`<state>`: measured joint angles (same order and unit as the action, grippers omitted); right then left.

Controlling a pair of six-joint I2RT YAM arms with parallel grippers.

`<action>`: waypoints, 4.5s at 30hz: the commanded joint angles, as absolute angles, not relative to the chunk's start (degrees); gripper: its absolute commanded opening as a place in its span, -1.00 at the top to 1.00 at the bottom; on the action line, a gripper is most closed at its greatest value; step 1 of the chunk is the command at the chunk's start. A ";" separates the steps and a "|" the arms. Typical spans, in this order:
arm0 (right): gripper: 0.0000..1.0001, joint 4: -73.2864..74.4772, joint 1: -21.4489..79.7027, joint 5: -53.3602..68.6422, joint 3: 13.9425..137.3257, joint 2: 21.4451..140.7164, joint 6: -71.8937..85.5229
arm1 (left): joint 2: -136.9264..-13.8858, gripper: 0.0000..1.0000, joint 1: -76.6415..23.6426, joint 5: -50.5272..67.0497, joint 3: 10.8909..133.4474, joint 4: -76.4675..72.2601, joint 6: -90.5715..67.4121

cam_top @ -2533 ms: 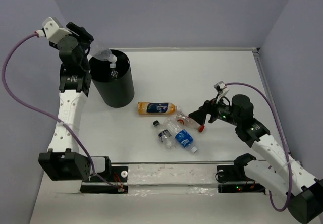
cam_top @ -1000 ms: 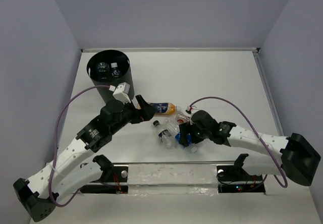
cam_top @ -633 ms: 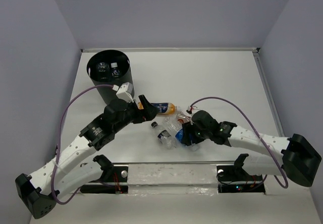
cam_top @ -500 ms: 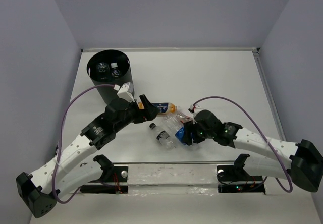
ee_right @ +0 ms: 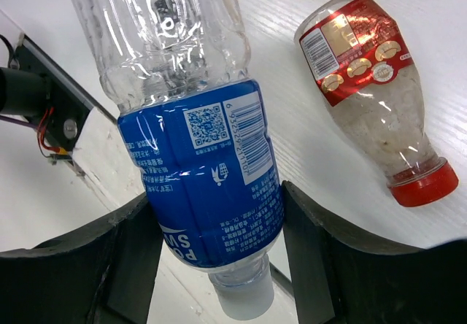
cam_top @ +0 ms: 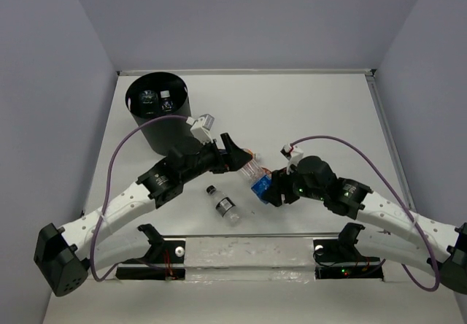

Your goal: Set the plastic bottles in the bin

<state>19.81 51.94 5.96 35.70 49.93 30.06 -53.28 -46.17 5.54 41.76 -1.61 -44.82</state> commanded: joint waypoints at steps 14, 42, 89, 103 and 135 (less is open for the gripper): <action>0.00 13.36 52.56 2.28 41.39 46.32 27.86 | -58.36 -0.98 -47.90 -4.83 44.39 -2.99 -41.05; -0.87 8.52 53.61 9.32 37.62 47.11 26.37 | -53.44 -0.01 -36.15 -9.58 58.08 -0.36 -35.34; 0.00 5.54 69.52 -6.24 52.04 83.44 25.66 | -61.28 -0.98 -7.38 -24.37 68.02 -5.47 -20.37; 0.09 10.11 69.52 -17.48 52.38 61.35 22.15 | -43.51 -0.98 -25.81 17.22 51.69 8.01 -36.47; -0.95 8.09 69.52 -14.78 47.82 52.83 25.22 | -56.51 0.51 -37.91 -6.14 59.30 -0.71 -34.20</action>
